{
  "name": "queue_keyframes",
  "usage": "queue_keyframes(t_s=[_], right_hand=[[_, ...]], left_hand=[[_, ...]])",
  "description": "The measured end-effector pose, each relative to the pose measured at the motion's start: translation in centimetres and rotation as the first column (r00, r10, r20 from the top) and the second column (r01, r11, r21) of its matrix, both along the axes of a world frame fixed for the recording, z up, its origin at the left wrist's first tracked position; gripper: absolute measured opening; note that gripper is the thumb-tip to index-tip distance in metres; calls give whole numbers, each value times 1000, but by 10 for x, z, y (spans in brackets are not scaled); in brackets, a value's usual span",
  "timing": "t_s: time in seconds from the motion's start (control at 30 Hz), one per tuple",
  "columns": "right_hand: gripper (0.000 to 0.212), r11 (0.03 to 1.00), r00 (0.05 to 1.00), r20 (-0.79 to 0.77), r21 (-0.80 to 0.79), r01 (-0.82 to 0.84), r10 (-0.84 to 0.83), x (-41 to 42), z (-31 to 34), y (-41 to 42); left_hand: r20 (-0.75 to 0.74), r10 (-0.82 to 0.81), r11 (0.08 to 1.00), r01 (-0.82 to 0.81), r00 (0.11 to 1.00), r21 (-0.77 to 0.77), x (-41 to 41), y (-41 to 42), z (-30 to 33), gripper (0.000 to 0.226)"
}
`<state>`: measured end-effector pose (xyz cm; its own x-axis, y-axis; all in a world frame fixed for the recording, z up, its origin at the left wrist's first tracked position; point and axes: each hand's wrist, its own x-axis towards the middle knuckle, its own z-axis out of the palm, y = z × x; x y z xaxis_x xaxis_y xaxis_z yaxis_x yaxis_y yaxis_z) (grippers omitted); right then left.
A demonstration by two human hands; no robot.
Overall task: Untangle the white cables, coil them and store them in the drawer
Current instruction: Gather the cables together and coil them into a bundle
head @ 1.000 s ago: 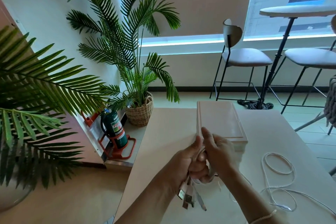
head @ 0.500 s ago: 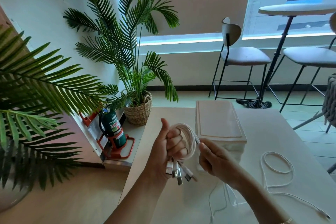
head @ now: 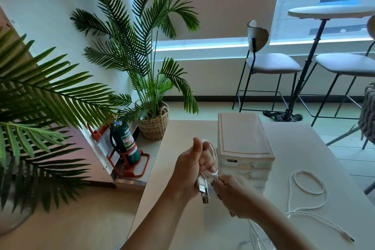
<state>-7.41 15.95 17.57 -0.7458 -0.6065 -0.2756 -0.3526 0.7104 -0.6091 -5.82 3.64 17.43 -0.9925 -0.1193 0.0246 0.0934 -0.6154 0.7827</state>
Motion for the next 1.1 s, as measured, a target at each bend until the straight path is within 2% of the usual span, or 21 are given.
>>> queue_keyframes(t_s=[0.17, 0.27, 0.4, 0.53, 0.6, 0.67, 0.73, 0.77, 0.83, 0.87, 0.97, 1.1], right_hand=[[29, 992, 956, 271, -30, 122, -109, 3, 3, -5], [30, 991, 949, 297, -51, 128, -107, 5, 1, -6], [25, 977, 944, 310, -136, 161, -113, 11, -3, -8], [19, 980, 934, 347, -142, 142, -85, 10, 0, -2], [29, 988, 950, 303, -105, 113, -76, 8, 2, 1], [37, 996, 968, 247, -64, 61, -44, 6, 5, 2], [41, 1000, 982, 188, -26, -11, 15, 5, 9, 3], [41, 999, 988, 146, 2, -49, 48, 4, 10, 5], [37, 993, 995, 34, 72, -91, 89, -1, 12, 9], [34, 991, 996, -12, 102, -89, 90, -5, 13, 12], [35, 990, 997, -27, 126, -64, 68, -21, 16, 27], [31, 983, 995, 33, 152, -102, 99, -40, 17, 48]], left_hand=[[15, 52, 971, -47, 999, -233, 0, 9, -3, 92], [-1, 94, 909, -87, 996, -407, -3, 10, -10, 90], [14, 142, 694, -90, 990, -714, -3, 4, -14, 81], [-27, 184, 479, -113, 983, -870, -2, -3, -13, 77], [-57, 174, 358, -117, 983, -926, 1, -2, -14, 52], [-95, 128, 291, -129, 987, -948, 3, 1, -13, 26], [-81, 90, 236, -101, 993, -966, 8, 7, -10, 21], [-112, 88, 178, -126, 990, -976, 9, 7, -10, 29], [-175, 95, 58, -181, 980, -982, 9, 8, -15, 73], [-148, 90, 35, -151, 985, -988, 10, 7, -17, 90], [-34, 12, -98, -33, 999, -995, 9, 3, -28, 105], [85, -61, -204, 71, 994, -976, 6, -2, -45, 114]])
